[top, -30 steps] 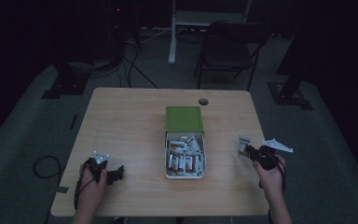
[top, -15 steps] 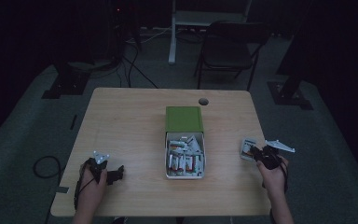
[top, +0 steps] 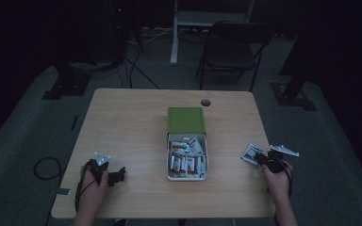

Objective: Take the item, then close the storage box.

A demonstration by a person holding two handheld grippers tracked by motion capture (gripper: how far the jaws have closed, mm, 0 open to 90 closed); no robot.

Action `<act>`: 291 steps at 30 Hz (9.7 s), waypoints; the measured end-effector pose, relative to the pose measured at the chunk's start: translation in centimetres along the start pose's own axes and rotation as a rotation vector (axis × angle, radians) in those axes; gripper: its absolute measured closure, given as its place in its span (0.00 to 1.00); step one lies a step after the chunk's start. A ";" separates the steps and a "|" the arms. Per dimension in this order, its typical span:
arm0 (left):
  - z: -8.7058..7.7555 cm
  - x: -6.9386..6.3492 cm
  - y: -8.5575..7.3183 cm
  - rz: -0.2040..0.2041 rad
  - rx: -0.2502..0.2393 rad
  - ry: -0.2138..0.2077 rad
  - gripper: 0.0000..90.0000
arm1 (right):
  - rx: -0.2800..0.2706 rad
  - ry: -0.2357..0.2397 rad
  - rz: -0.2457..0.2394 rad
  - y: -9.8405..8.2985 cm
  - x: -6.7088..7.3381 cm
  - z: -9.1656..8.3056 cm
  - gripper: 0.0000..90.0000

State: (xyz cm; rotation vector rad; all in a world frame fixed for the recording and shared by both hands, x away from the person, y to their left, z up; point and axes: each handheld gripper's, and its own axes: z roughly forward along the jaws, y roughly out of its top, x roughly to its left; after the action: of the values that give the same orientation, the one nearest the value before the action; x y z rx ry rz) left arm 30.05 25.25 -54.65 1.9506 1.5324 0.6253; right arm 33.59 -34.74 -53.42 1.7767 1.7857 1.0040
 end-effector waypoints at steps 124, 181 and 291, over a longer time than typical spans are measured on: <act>-1.4 -1.7 0.2 0.116 -0.007 -0.128 0.04 | 0.140 0.584 -0.785 -3.5 8.5 0.6 0.15; -2.6 -11.8 4.7 0.402 -0.256 -0.484 0.04 | -0.072 0.749 -0.594 0.2 12.4 -1.6 0.15; 2.7 -10.4 10.0 0.336 -0.261 -0.417 0.04 | -0.118 0.542 -0.433 3.6 12.7 3.1 0.13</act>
State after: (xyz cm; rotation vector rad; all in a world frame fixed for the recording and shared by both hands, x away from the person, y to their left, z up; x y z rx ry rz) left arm 36.46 12.93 -49.83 1.9903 0.8375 0.4835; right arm 37.16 -21.99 -50.40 1.0277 2.2356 1.4461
